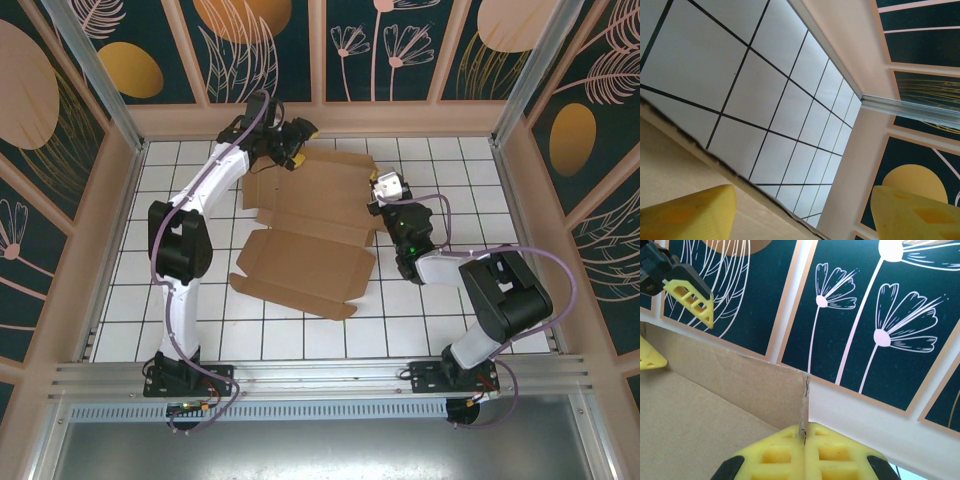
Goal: Fold the paper box
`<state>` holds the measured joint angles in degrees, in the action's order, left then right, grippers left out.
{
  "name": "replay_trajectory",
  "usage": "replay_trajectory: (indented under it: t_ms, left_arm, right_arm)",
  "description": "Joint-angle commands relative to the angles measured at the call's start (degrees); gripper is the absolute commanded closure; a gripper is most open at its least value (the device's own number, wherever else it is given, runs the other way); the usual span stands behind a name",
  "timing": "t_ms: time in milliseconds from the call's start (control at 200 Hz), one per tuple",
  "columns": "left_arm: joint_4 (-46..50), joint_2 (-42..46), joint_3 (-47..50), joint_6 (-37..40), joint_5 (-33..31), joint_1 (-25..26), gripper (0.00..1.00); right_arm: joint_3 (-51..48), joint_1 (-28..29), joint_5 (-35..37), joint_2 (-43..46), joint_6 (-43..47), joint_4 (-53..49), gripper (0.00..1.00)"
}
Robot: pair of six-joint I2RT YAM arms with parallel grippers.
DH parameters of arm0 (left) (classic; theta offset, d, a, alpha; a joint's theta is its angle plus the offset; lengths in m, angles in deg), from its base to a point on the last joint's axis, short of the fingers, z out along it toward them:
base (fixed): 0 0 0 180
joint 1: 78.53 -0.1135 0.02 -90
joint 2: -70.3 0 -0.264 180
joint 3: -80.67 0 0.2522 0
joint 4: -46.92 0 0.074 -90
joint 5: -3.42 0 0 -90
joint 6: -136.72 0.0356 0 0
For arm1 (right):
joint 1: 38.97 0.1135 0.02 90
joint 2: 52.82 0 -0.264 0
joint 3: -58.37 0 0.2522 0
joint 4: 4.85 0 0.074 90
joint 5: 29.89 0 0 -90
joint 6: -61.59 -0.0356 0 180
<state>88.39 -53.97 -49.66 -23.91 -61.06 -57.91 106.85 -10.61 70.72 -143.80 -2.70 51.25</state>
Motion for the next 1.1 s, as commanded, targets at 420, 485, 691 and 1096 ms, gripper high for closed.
replay_trajectory:
  t_ms: [420, 485, 691, 1096]
  left_arm:
    - [3.29, -0.88, -0.23, -4.23, 0.33, -0.31, 0.54]
    - [3.11, -0.98, -0.18, -4.27, 0.32, -0.32, 0.58]
    - [1.73, -0.71, 0.94, -4.5, 0.47, -0.32, 0.73]
    - [-8.19, 1.39, 11.42, -4.77, 2.99, -0.4, 1.0]
  right_arm:
    - [-1.32, 1.69, 3.04, 0.92, 4.78, 8.0, 0.92]
    - [-1.49, 1.7, 3.08, 0.96, 5.02, 8.0, 0.91]
    - [-2.17, 1.68, 2.78, 1.72, 4.2, 6.47, 0.75]
    - [0.25, 0.53, -15.88, 15.32, -10.0, -15.6, 0.33]
